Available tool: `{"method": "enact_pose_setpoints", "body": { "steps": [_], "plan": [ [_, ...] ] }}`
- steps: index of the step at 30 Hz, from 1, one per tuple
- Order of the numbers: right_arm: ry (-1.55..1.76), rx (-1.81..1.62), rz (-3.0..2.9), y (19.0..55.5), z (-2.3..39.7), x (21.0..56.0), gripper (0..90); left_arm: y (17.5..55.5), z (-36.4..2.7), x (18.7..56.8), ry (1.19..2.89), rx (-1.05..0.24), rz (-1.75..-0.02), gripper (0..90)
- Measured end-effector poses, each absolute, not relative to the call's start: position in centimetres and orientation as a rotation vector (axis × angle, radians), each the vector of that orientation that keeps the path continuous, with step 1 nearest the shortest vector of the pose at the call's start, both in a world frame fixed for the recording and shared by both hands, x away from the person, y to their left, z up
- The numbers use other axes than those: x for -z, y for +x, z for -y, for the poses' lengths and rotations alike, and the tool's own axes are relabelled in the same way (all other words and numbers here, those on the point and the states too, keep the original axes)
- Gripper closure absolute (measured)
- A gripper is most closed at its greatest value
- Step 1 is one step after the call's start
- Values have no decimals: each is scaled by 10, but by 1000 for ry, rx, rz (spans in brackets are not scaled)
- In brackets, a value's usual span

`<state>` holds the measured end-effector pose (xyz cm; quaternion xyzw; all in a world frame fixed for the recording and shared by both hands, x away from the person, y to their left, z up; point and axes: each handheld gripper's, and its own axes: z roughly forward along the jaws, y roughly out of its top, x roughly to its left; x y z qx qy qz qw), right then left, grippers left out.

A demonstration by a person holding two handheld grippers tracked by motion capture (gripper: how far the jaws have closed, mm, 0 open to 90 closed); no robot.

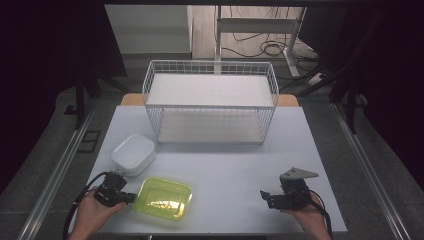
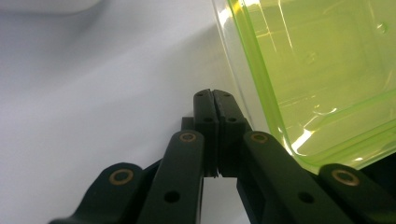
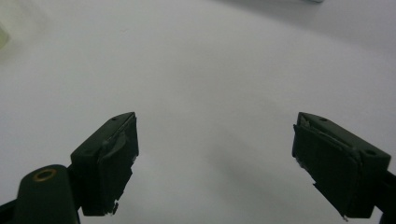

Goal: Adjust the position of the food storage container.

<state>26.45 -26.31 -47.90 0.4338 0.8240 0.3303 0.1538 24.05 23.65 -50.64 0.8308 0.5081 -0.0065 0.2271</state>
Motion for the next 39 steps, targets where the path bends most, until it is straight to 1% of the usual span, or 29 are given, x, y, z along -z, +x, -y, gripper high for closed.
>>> {"method": "enact_pose_setpoints", "body": {
  "steps": [12, 15, 23, 29, 39],
  "plan": [
    [1240, -940, -2373, 265, 261, 479, 143, 255, -194, 504, 2324, 59, -1300, 881],
    [1240, -939, -2373, 265, 261, 479, 143, 261, -177, 504, 2335, 68, -1266, 882],
    [1241, -937, -2370, 266, 263, 479, 143, 268, -147, 505, 2370, 86, -1200, 884],
    [1241, -938, -2367, 266, 264, 479, 144, 268, -137, 505, 2370, 89, -1179, 884],
    [1242, -939, -2362, 265, 263, 478, 143, 269, -131, 508, 2363, 104, -1165, 884]
  ]
}}
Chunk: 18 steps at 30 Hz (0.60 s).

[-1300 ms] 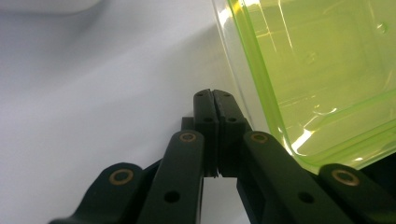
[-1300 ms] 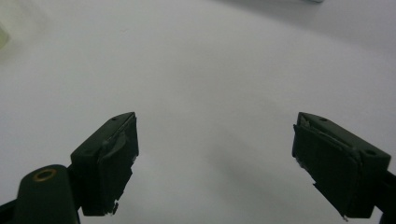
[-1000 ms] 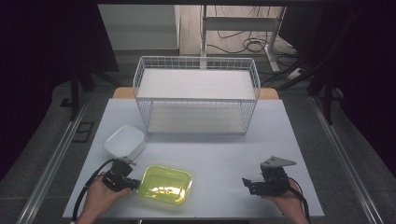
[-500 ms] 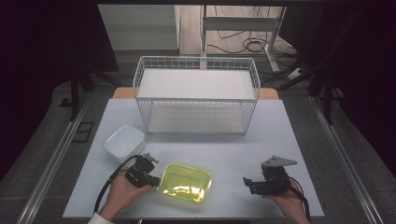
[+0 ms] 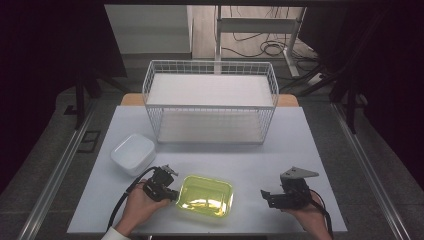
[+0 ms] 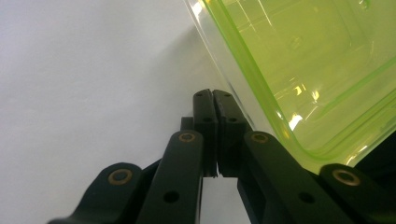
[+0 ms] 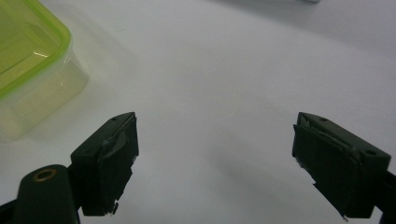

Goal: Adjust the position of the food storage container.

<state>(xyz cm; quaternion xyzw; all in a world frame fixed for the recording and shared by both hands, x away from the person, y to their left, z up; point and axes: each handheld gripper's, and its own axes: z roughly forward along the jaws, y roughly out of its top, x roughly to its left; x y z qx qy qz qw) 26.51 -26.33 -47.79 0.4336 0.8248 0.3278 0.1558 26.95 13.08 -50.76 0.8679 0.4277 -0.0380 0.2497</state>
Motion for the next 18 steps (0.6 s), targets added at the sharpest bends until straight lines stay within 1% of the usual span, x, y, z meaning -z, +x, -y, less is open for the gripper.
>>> {"method": "enact_pose_setpoints", "body": {
  "steps": [4, 6, 7, 8, 9, 10, 11, 13, 16, 18],
  "plan": [
    [1231, -942, -2370, 264, 262, 477, 143, 270, -129, 507, 2361, 103, -1151, 877],
    [1225, -943, -2373, 264, 262, 476, 146, 270, -130, 506, 2351, 91, -1155, 839],
    [1225, -943, -2373, 264, 262, 476, 146, 269, -132, 505, 2341, 67, -1159, 839],
    [1219, -945, -2376, 263, 262, 475, 151, 268, -138, 501, 2310, 25, -1170, 735],
    [1219, -945, -2376, 263, 262, 475, 151, 268, -138, 501, 2310, 25, -1170, 677],
    [1216, -952, -2379, 262, 262, 475, 154, 267, -142, 499, 2292, 5, -1188, 677],
    [1208, -959, -2383, 262, 261, 474, 159, 267, -145, 497, 2274, -15, -1199, 591],
    [1202, -967, -2386, 261, 260, 472, 170, 265, -152, 492, 2231, -36, -1210, 494],
    [1180, -973, -2401, 259, 255, 470, 179, 262, -159, 487, 2205, -60, -1215, 426],
    [1165, -978, -2414, 258, 251, 468, 204, 260, -161, 484, 2199, -82, -1218, 385]
  ]
}}
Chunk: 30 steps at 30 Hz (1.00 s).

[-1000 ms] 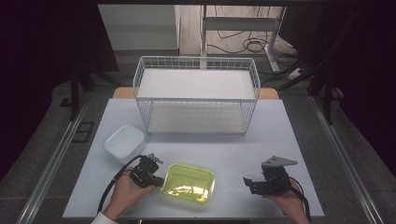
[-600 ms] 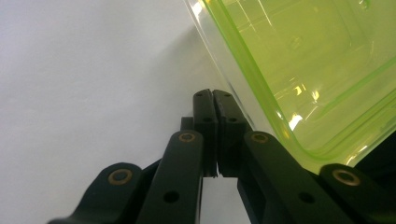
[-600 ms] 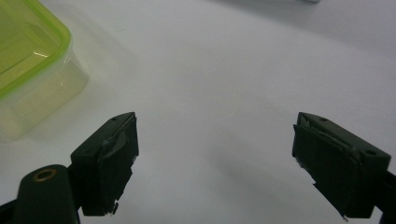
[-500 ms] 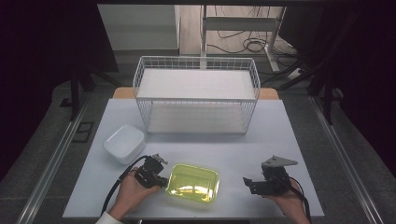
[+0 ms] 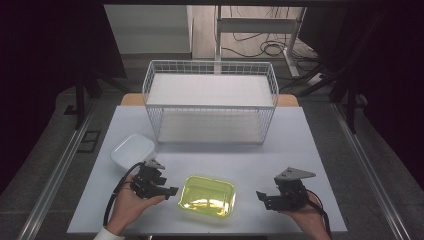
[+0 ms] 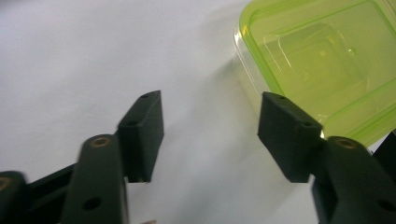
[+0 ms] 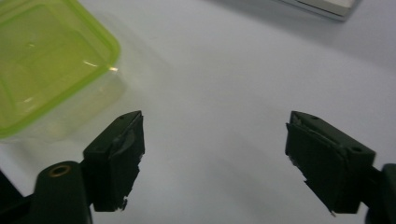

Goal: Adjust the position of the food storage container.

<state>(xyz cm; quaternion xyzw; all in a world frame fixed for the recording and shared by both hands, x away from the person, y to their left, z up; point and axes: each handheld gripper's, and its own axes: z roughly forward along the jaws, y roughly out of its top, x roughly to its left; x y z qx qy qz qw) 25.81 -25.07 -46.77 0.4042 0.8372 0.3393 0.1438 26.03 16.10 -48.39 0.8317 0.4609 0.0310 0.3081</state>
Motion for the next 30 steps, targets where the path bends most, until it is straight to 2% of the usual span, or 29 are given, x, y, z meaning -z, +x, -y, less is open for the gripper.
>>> {"method": "enact_pose_setpoints", "body": {
  "steps": [3, 4, 5, 6, 7, 8, 9, 13, 17, 19, 24, 30],
  "plan": [
    [1123, -1001, -2437, 254, 242, 462, 256, 258, -165, 480, 2195, -108, -1221, 311],
    [1080, -1023, -2469, 251, 234, 458, 320, 258, -166, 480, 2192, -113, -1223, 296],
    [1080, -1023, -2469, 251, 234, 458, 320, 258, -166, 479, 2192, -118, -1224, 296],
    [1066, -1031, -2490, 251, 230, 457, 357, 258, -167, 478, 2187, -125, -1229, 280],
    [1047, -1045, -2515, 250, 225, 454, 408, 258, -168, 478, 2188, -132, -1230, 263],
    [1017, -1071, -2568, 249, 215, 451, 531, 258, -169, 478, 2186, -135, -1233, 236],
    [1017, -1071, -2568, 249, 215, 451, 531, 258, -170, 477, 2186, -138, -1234, 236],
    [922, -1060, -2681, 245, 192, 445, 732, 258, -173, 477, 2174, -136, -1229, 214],
    [822, -1038, -2785, 240, 167, 444, 856, 257, -174, 475, 2163, -135, -1223, 207],
    [765, -1029, -2831, 237, 156, 443, 886, 258, -174, 475, 2165, -138, -1220, 207],
    [577, -955, -2977, 221, 124, 450, 888, 258, -175, 476, 2166, -139, -1218, 208],
    [486, -850, -3053, 213, 114, 469, 888, 258, -176, 476, 2166, -141, -1219, 208]
  ]
}}
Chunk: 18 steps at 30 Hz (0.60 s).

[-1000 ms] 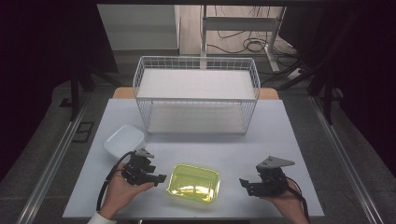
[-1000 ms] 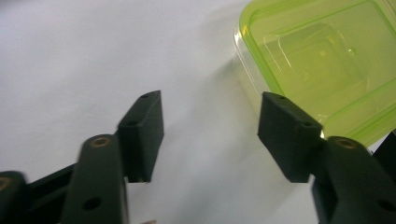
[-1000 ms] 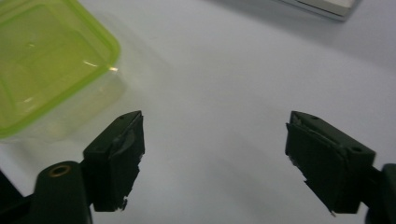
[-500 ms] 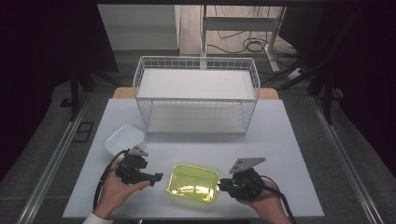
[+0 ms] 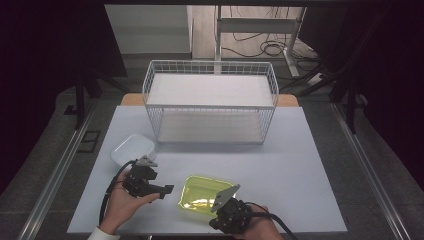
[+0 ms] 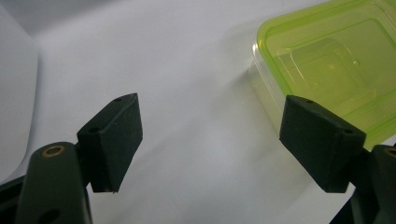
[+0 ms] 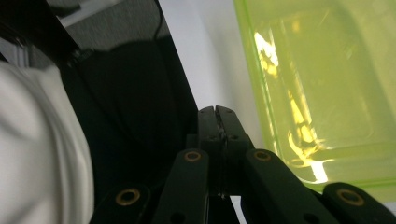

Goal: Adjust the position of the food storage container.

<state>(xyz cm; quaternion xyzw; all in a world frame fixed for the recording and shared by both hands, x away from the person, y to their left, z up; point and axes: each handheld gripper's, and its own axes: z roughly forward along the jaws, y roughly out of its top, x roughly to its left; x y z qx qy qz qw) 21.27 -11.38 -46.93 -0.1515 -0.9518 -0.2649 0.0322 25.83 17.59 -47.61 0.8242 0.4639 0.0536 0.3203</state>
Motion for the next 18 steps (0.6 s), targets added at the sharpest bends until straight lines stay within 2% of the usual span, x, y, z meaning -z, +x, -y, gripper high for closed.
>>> {"method": "enact_pose_setpoints", "body": {
  "steps": [5, 18],
  "plan": [
    [-492, 767, 2976, 217, 115, 480, 888, 258, -175, 477, 2162, -140, -1219, 208],
    [-521, 802, 3007, 229, 119, 481, 889, 259, -174, 479, 2169, -141, -1216, 207]
  ]
}}
